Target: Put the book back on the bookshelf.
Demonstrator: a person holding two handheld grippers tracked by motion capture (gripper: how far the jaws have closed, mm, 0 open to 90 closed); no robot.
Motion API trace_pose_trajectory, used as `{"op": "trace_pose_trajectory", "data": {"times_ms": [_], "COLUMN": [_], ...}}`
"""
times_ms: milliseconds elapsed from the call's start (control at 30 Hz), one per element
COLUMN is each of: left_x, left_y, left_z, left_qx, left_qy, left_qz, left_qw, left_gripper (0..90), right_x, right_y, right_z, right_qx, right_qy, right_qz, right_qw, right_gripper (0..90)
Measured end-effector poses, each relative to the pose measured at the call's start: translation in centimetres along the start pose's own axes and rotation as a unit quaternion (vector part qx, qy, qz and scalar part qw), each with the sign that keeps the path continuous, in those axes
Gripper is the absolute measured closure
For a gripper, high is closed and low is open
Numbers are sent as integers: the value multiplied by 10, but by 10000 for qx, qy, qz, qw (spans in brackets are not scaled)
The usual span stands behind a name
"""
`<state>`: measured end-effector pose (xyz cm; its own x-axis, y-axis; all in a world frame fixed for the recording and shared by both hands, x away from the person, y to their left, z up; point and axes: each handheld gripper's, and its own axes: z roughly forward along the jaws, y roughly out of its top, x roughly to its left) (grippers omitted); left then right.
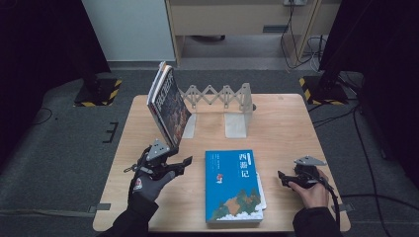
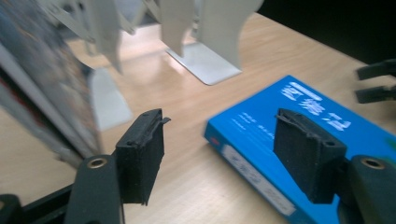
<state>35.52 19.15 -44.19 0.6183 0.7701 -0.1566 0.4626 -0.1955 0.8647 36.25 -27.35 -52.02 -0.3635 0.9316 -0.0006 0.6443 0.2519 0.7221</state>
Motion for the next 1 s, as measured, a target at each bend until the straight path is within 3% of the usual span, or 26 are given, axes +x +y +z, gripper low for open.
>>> {"op": "trace_pose_trajectory", "data": {"times_ms": [200, 467, 667, 900, 1000], "left_x": [0, -9, -16, -17, -19], "left_y": [-11, -28, -33, -35, -37], "left_z": [9, 35, 53, 64, 70], "left_qx": [50, 496, 697, 752, 814], "left_qy": [-124, -202, -293, -364, -329], "left_qz": [-202, -337, -475, -666, -596], "left_qw": [9997, 9980, 9960, 9943, 9944], "left_gripper": [340, 342, 333, 313, 306], "right_x": [13, 33, 47, 64, 70], "right_y": [9, 20, 25, 28, 28], "right_z": [-8, -11, -12, -8, -7], "right_qx": [-291, -466, -477, -363, -310], "right_qy": [216, 612, 946, 1319, 1427], "right_qz": [22, -18, 3, 14, 36], "right_qw": [9993, 9970, 9944, 9906, 9893], "right_gripper": [208, 212, 214, 219, 217]}}
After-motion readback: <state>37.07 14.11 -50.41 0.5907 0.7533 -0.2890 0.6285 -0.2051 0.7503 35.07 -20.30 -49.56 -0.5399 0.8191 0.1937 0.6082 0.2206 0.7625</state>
